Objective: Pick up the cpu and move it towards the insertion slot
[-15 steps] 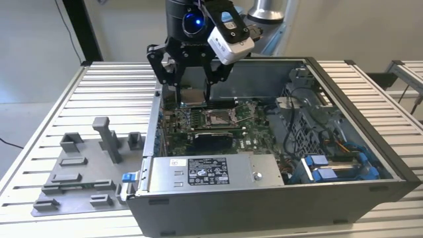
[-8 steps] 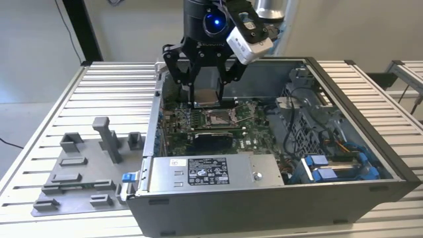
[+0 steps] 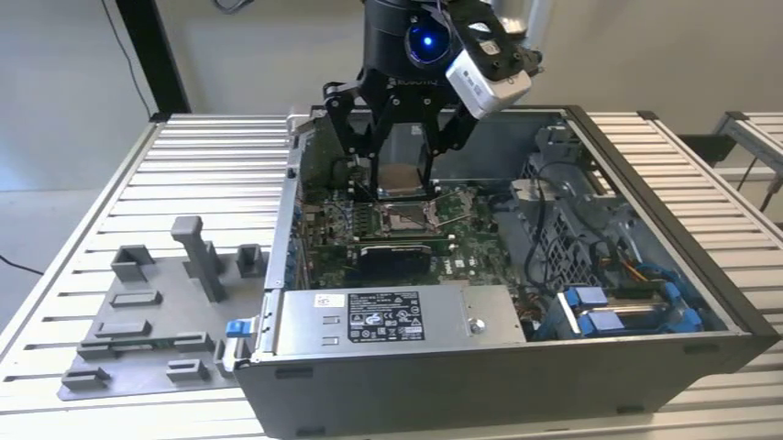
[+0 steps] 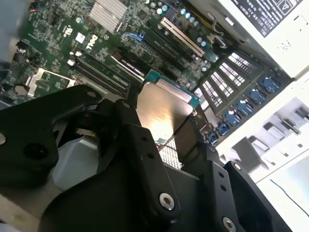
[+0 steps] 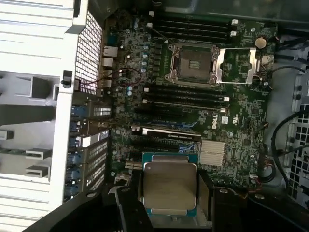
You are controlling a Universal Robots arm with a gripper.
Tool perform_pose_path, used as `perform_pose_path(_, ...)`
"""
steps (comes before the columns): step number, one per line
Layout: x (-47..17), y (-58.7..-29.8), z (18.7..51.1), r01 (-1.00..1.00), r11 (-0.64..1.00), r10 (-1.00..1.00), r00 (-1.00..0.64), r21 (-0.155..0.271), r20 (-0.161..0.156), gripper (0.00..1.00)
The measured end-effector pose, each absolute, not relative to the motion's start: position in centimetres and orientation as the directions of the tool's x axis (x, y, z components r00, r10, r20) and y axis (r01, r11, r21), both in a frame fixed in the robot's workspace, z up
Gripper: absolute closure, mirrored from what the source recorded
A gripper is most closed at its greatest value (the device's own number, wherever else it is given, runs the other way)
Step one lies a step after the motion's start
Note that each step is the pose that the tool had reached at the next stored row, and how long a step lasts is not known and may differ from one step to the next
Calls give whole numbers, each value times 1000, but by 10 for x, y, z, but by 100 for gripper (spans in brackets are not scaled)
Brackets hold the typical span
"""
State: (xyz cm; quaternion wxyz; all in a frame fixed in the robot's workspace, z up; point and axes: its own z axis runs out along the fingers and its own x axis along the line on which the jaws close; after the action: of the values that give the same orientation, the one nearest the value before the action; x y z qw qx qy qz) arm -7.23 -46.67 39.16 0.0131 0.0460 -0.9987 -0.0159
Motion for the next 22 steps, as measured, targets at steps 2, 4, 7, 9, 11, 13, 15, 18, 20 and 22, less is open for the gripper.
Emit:
perform_pose_path(2, -66, -467, 392, -91, 995, -92, -995, 33, 25, 100)
perform_pose_path(4, -60, -467, 392, -91, 995, -92, -995, 33, 25, 100)
perform_pose_path(7, -52, -467, 392, -91, 995, -92, -995, 33, 25, 100)
perform_pose_path(9, -47, -467, 392, -91, 995, -92, -995, 33, 25, 100)
perform_pose_path(11, -42, -467, 392, -91, 995, -92, -995, 33, 25, 100)
perform_pose_path(13, -38, -467, 392, -91, 995, -92, -995, 33, 25, 100)
perform_pose_path(15, -34, -467, 392, -91, 995, -92, -995, 33, 25, 100)
perform_pose_path(18, -28, -467, 392, -91, 995, -92, -995, 33, 25, 100)
perform_pose_path(20, -24, -467, 392, -91, 995, -92, -995, 33, 25, 100)
perform_pose_path(22, -21, -467, 391, -91, 995, -92, -995, 33, 25, 100)
